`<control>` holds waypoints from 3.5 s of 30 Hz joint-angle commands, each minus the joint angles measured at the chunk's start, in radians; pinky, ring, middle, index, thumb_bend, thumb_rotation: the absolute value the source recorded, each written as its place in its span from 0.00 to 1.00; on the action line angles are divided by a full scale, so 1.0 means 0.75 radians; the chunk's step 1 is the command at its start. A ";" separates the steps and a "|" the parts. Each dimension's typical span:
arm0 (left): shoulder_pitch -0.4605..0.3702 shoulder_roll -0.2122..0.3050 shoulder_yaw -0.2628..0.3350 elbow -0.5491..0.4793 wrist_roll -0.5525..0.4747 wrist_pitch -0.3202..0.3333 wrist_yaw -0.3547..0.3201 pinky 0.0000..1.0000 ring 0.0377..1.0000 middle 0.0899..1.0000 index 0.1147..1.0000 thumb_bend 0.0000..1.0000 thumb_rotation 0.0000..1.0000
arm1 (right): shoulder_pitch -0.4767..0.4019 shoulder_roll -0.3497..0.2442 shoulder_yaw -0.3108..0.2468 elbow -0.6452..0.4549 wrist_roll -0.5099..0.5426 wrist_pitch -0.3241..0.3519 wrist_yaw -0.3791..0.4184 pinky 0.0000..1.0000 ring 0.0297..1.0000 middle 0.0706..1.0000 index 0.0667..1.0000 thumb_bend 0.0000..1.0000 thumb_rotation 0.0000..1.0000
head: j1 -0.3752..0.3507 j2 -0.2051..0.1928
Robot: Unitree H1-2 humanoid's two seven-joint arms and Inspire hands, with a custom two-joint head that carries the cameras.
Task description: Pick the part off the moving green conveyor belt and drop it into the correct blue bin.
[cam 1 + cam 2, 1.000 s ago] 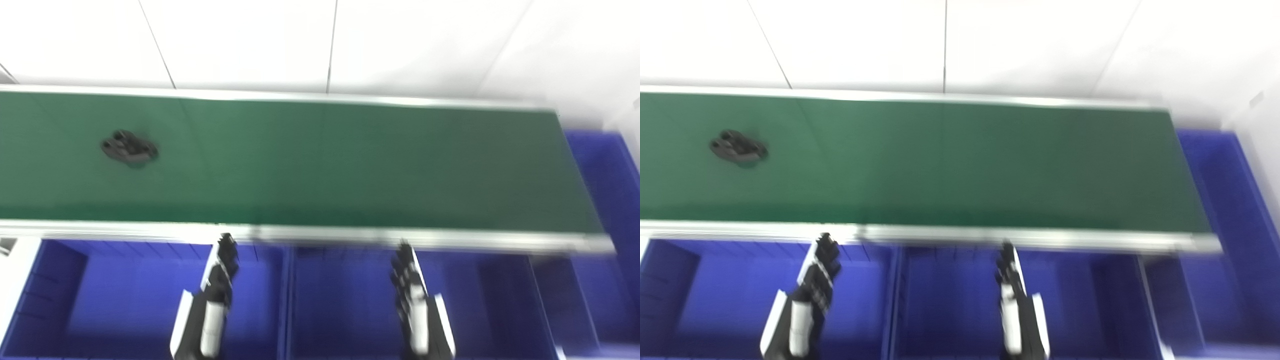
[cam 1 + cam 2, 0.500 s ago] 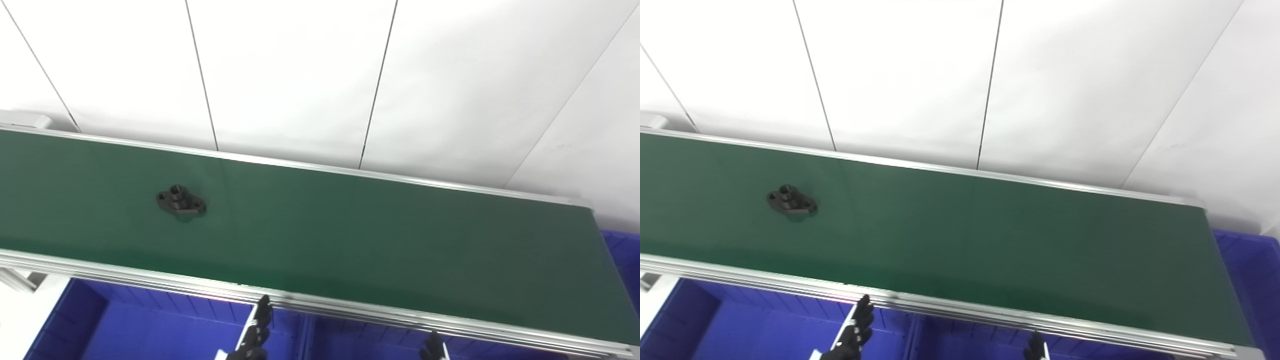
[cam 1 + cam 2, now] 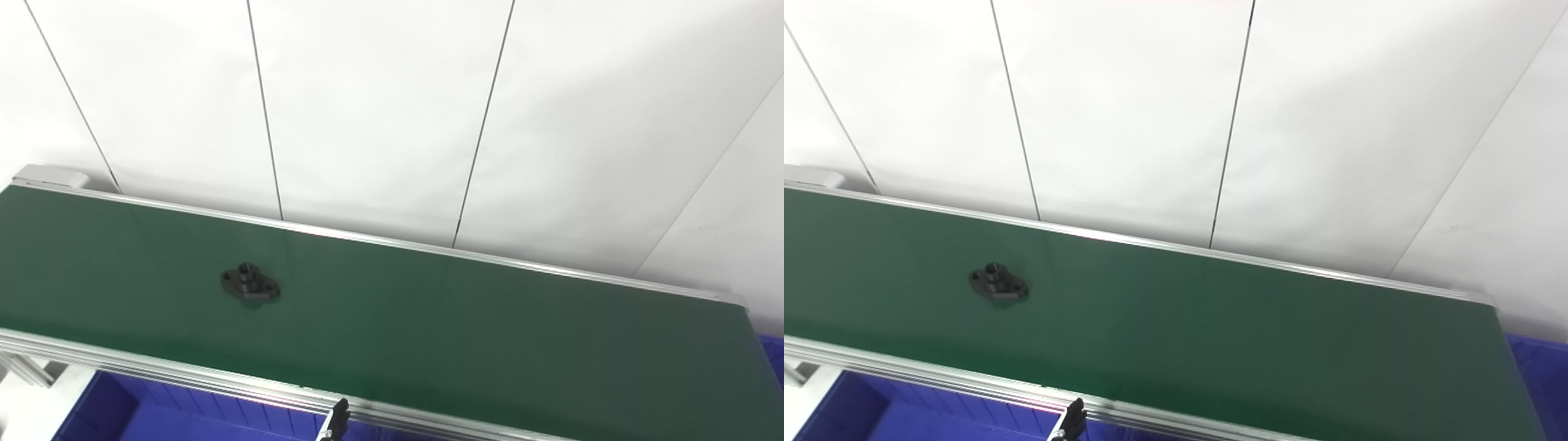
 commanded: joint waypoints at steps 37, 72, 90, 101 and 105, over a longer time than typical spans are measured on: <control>0.018 -0.008 -0.019 -0.032 -0.006 -0.083 -0.005 1.00 1.00 1.00 1.00 0.56 1.00 | -0.746 -0.035 -0.101 -0.294 -0.876 0.276 -0.011 0.85 0.95 1.00 1.00 0.90 0.66 | -0.073 0.049; 0.041 -0.059 -0.088 -0.067 -0.044 -0.034 -0.020 1.00 1.00 1.00 1.00 0.59 1.00 | -1.512 0.074 0.407 0.598 -1.398 0.607 -0.091 0.78 0.86 0.87 0.92 1.00 0.60 | 0.002 0.070; 0.102 -0.070 -0.139 -0.109 0.029 -0.013 -0.005 1.00 1.00 1.00 1.00 0.62 1.00 | -1.585 0.137 0.530 0.905 -1.375 0.617 -0.143 0.69 0.80 0.83 0.89 1.00 0.59 | 0.072 0.104; 0.120 -0.089 -0.177 -0.130 0.116 0.011 0.010 1.00 1.00 1.00 1.00 0.54 1.00 | -1.627 0.170 0.546 1.095 -1.304 0.544 -0.277 0.50 0.60 0.70 0.75 0.96 0.57 | 0.127 0.110; 0.126 -0.097 -0.196 -0.126 0.122 0.009 0.014 1.00 1.00 1.00 1.00 0.47 1.00 | -1.631 0.186 0.558 1.126 -1.276 0.515 -0.334 0.41 0.51 0.62 0.71 0.90 0.51 | 0.142 0.117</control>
